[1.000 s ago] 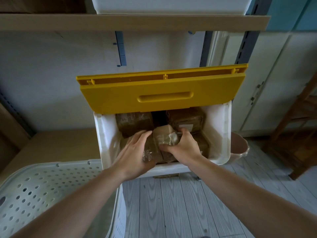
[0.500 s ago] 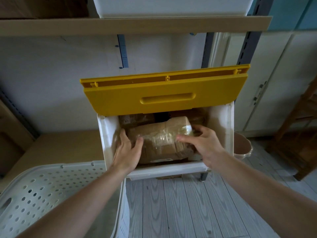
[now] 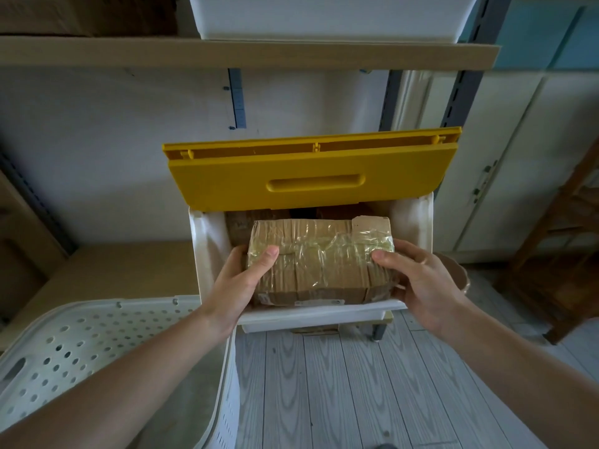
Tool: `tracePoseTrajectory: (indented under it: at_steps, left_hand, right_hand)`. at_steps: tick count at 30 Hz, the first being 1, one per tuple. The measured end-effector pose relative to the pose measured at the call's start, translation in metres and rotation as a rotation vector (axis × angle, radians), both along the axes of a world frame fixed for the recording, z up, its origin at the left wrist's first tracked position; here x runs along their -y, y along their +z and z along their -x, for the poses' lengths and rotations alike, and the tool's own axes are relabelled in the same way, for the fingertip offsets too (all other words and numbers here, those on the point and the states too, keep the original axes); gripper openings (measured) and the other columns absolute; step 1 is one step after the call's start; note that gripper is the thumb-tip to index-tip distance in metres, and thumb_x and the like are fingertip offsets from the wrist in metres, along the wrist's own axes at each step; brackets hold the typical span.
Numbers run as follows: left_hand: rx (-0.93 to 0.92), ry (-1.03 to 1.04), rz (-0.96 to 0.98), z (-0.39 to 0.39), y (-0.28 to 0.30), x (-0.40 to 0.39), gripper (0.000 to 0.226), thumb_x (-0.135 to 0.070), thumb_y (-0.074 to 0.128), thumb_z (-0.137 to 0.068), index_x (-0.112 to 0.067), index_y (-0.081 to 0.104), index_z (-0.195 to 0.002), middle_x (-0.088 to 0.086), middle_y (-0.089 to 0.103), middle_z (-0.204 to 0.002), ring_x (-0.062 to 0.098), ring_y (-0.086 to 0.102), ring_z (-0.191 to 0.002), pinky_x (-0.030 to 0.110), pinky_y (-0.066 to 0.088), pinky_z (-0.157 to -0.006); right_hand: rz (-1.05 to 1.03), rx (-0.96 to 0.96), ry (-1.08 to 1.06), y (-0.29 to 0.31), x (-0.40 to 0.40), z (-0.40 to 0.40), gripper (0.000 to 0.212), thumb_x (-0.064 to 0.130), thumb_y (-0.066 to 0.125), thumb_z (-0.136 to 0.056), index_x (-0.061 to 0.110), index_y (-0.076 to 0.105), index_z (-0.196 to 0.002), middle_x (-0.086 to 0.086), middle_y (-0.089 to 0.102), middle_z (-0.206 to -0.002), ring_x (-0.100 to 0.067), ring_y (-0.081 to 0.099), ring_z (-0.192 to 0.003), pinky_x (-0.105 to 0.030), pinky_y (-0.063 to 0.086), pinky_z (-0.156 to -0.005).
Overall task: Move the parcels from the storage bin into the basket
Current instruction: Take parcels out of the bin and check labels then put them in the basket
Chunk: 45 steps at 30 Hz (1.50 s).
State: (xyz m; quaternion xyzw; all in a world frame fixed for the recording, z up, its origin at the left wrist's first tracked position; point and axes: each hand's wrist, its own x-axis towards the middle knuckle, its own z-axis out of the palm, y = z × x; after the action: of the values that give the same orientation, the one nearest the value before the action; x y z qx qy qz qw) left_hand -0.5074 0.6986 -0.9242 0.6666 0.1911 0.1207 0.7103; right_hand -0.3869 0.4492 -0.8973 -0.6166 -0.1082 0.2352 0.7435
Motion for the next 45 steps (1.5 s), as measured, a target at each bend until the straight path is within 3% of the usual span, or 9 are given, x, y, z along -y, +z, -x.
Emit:
tracePoseTrajectory:
  at_steps: [6, 15, 23, 29, 34, 37, 40, 43, 45]
  left_hand:
    - [0.118, 0.077, -0.027, 0.030, 0.014, -0.005, 0.100, -0.084, 0.072, -0.058, -0.034, 0.047, -0.140, -0.008, 0.063, -0.136, 0.018, 0.057, -0.130, 0.055, 0.040, -0.113]
    - [0.246, 0.237, -0.176, 0.076, 0.033, -0.024, 0.061, -0.060, 0.064, -0.077, -0.026, 0.057, -0.128, -0.007, 0.074, -0.108, 0.012, 0.073, -0.098, 0.029, 0.060, -0.074]
    - [0.230, 0.461, -0.110, 0.123, 0.043, -0.068, 0.060, -0.053, 0.062, -0.080, -0.024, 0.054, -0.132, -0.009, 0.076, -0.098, 0.014, 0.075, -0.088, 0.039, 0.060, -0.081]
    - [0.229, 0.591, -0.092, 0.163, 0.044, -0.093, 0.068, -0.082, 0.062, -0.072, -0.041, 0.055, -0.127, -0.009, 0.068, -0.118, 0.020, 0.064, -0.115, 0.056, 0.047, -0.105]
    - [0.254, 0.668, -0.100, 0.193, 0.041, -0.112, 0.051, -0.060, 0.052, -0.085, -0.033, 0.056, -0.128, -0.015, 0.071, -0.107, 0.016, 0.066, -0.110, 0.055, 0.051, -0.102]
    - [0.260, 0.719, -0.116, 0.204, 0.035, -0.124, 0.045, -0.053, 0.048, -0.094, -0.028, 0.054, -0.131, -0.010, 0.069, -0.104, 0.009, 0.070, -0.099, 0.044, 0.061, -0.086]
    - [0.262, 0.765, -0.078, 0.210, 0.029, -0.137, 0.035, -0.039, 0.042, -0.104, -0.020, 0.051, -0.132, -0.003, 0.064, -0.107, 0.002, 0.071, -0.080, 0.031, 0.062, -0.062]
    - [0.252, 0.795, -0.001, 0.210, 0.025, -0.150, 0.027, -0.043, 0.044, -0.104, -0.031, 0.055, -0.125, -0.001, 0.064, -0.114, 0.011, 0.071, -0.093, 0.047, 0.062, -0.079]
    - [0.196, 0.818, 0.019, 0.206, 0.022, -0.158, 0.021, -0.054, 0.049, -0.100, -0.043, 0.060, -0.114, -0.006, 0.065, -0.117, 0.020, 0.065, -0.111, 0.058, 0.052, -0.098]
  right_hand:
    - [0.036, 0.035, 0.047, 0.002, -0.015, 0.014, 0.067, 0.023, 0.081, -0.060, 0.017, 0.063, -0.124, -0.013, 0.074, -0.110, -0.026, 0.072, -0.094, -0.049, 0.060, -0.083]
    - [0.086, -0.013, 0.303, 0.002, -0.059, 0.043, 0.074, 0.031, 0.091, -0.065, 0.024, 0.060, -0.132, -0.004, 0.074, -0.120, -0.025, 0.069, -0.113, -0.048, 0.056, -0.096]
    - [0.065, 0.014, 0.361, 0.017, -0.134, 0.079, 0.059, 0.034, 0.080, -0.067, 0.024, 0.065, -0.123, -0.003, 0.076, -0.113, -0.025, 0.071, -0.107, -0.044, 0.060, -0.085]
    - [0.029, 0.106, 0.360, 0.033, -0.184, 0.102, 0.059, 0.039, 0.081, -0.065, 0.024, 0.068, -0.121, 0.002, 0.077, -0.107, -0.019, 0.074, -0.098, -0.043, 0.061, -0.085]
    - [-0.069, 0.025, 0.367, 0.034, -0.227, 0.123, 0.069, 0.032, 0.084, -0.063, 0.017, 0.064, -0.127, -0.005, 0.076, -0.112, -0.021, 0.076, -0.096, -0.033, 0.061, -0.071]
    - [-0.074, -0.039, 0.383, 0.033, -0.247, 0.132, 0.069, 0.031, 0.083, -0.065, 0.010, 0.064, -0.128, -0.008, 0.077, -0.111, -0.021, 0.076, -0.096, -0.030, 0.060, -0.069]
    - [-0.067, -0.094, 0.429, 0.029, -0.262, 0.134, 0.034, 0.030, 0.070, -0.088, 0.008, 0.074, -0.114, -0.009, 0.077, -0.104, -0.026, 0.073, -0.094, -0.033, 0.057, -0.077]
    - [-0.108, -0.183, 0.442, 0.021, -0.269, 0.129, 0.036, 0.025, 0.044, -0.101, 0.007, 0.075, -0.096, -0.012, 0.065, -0.085, -0.030, 0.055, -0.079, -0.039, 0.044, -0.077]
    - [-0.120, -0.231, 0.410, 0.018, -0.273, 0.124, 0.036, 0.019, 0.042, -0.100, 0.002, 0.073, -0.106, -0.015, 0.065, -0.094, -0.030, 0.055, -0.087, -0.042, 0.043, -0.081]
